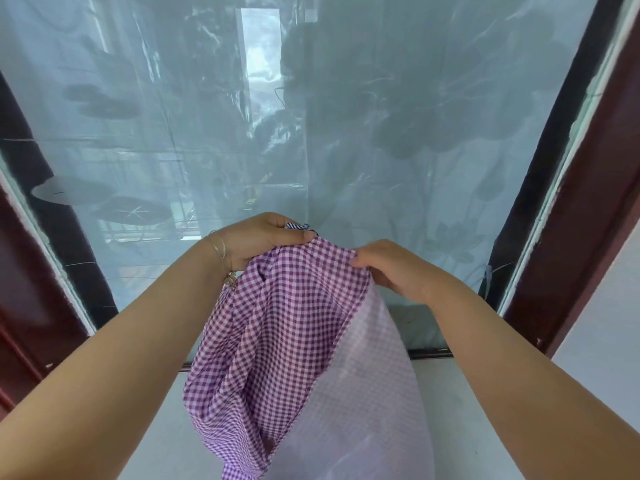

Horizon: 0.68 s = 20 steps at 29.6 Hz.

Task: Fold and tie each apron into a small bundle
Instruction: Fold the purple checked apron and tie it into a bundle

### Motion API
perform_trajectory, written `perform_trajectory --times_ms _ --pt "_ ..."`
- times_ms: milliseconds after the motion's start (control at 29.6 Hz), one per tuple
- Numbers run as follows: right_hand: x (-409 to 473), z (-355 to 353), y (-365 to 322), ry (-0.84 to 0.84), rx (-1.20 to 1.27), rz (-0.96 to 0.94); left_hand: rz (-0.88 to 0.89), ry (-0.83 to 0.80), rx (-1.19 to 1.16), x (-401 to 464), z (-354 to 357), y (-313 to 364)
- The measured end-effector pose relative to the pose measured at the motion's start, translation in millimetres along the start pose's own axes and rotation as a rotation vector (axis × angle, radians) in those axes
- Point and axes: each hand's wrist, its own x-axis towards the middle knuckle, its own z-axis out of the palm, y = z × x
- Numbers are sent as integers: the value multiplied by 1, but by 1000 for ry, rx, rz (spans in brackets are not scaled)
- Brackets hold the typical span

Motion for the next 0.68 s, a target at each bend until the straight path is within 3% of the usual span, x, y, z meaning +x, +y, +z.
perform_trajectory --times_ms 101,371,675 --pt "2 6 1 11 -257 -39 18 -3 16 2 -1 4" --pt "3 13 20 86 -543 -19 51 -16 79 -1 10 15" --pt "-2 -19 58 42 -613 199 47 121 53 -8 -8 11"
